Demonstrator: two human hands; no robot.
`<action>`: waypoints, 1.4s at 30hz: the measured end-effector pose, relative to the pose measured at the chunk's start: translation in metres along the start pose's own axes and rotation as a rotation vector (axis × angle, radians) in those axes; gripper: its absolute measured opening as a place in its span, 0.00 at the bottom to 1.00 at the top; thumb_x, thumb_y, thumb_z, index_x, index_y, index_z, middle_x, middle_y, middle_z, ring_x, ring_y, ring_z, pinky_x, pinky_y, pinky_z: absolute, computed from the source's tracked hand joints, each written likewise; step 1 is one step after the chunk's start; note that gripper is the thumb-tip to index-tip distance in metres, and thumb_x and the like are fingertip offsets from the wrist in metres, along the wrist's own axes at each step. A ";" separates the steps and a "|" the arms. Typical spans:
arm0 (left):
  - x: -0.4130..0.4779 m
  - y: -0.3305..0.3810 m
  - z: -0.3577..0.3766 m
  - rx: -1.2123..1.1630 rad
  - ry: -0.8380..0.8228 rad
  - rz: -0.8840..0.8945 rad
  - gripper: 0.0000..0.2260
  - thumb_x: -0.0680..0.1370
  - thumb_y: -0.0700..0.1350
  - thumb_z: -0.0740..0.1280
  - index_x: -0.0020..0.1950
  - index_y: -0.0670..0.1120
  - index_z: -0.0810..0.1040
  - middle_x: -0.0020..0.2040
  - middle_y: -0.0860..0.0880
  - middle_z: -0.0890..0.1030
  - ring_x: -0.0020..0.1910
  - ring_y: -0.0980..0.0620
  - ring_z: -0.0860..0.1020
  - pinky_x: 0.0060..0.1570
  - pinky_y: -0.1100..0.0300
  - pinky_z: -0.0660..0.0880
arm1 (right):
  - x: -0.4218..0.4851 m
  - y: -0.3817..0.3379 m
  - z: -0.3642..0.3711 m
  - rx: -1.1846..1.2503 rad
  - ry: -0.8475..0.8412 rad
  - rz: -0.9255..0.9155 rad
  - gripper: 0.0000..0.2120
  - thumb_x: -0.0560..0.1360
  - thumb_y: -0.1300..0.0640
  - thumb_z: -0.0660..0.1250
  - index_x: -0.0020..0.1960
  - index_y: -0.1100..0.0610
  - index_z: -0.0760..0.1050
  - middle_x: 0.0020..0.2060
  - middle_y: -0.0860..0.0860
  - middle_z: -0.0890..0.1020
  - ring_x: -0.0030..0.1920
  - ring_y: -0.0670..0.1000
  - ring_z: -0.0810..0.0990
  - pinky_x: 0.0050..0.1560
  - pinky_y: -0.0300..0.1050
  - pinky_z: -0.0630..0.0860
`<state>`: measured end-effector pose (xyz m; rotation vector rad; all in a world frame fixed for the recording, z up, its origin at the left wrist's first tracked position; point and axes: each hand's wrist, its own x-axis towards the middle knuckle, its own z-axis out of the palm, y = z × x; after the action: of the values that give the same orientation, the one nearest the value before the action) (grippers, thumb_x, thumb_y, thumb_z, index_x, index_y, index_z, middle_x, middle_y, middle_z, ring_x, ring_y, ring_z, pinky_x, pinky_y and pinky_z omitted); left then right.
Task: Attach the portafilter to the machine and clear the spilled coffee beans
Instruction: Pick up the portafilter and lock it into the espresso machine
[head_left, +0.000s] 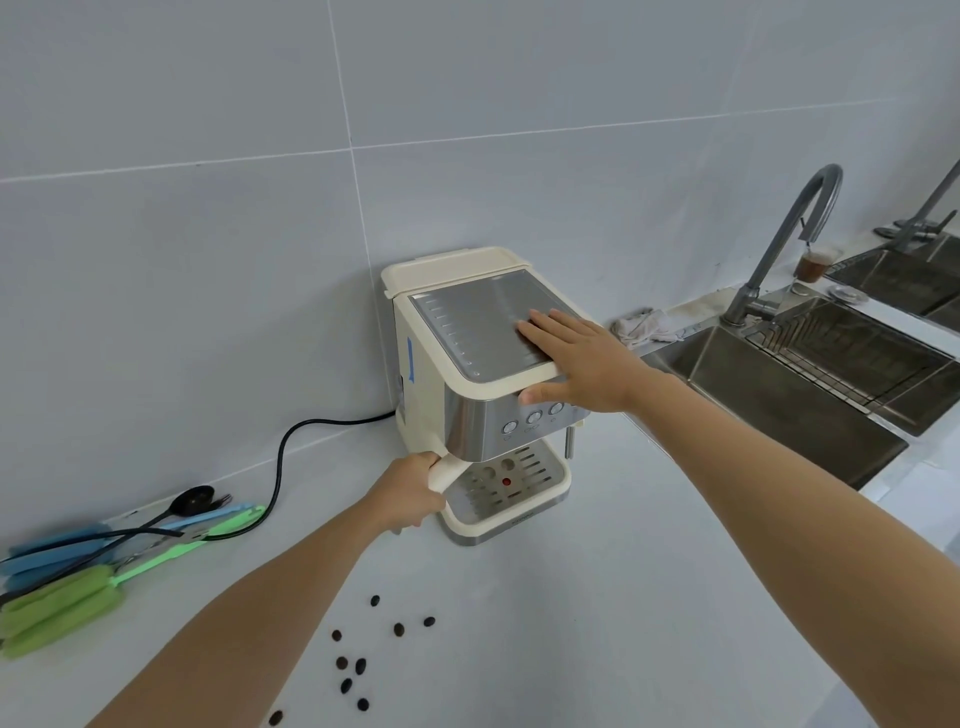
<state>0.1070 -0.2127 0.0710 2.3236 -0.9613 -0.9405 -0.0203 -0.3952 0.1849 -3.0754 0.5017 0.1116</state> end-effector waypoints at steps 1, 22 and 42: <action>0.000 -0.001 -0.002 -0.012 -0.002 0.003 0.19 0.72 0.37 0.63 0.62 0.44 0.71 0.46 0.44 0.74 0.27 0.51 0.71 0.22 0.64 0.65 | 0.001 0.001 0.001 -0.004 0.004 0.004 0.67 0.44 0.18 0.26 0.76 0.51 0.45 0.77 0.50 0.51 0.76 0.53 0.48 0.75 0.48 0.46; -0.023 0.027 0.042 -0.095 0.117 -0.073 0.20 0.74 0.39 0.61 0.66 0.42 0.65 0.57 0.40 0.75 0.45 0.42 0.77 0.30 0.58 0.72 | -0.004 -0.005 -0.002 0.022 0.032 0.018 0.40 0.73 0.37 0.58 0.76 0.53 0.45 0.77 0.51 0.50 0.77 0.52 0.47 0.75 0.47 0.45; -0.021 0.090 0.110 -0.299 0.308 -0.243 0.20 0.76 0.37 0.59 0.67 0.37 0.60 0.62 0.37 0.74 0.59 0.36 0.75 0.52 0.44 0.78 | -0.004 -0.003 0.004 0.012 0.088 0.004 0.40 0.73 0.36 0.57 0.76 0.54 0.47 0.77 0.51 0.51 0.76 0.54 0.48 0.75 0.48 0.46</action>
<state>-0.0235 -0.2714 0.0622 2.2671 -0.3922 -0.7266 -0.0229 -0.3910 0.1808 -3.0781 0.5100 -0.0265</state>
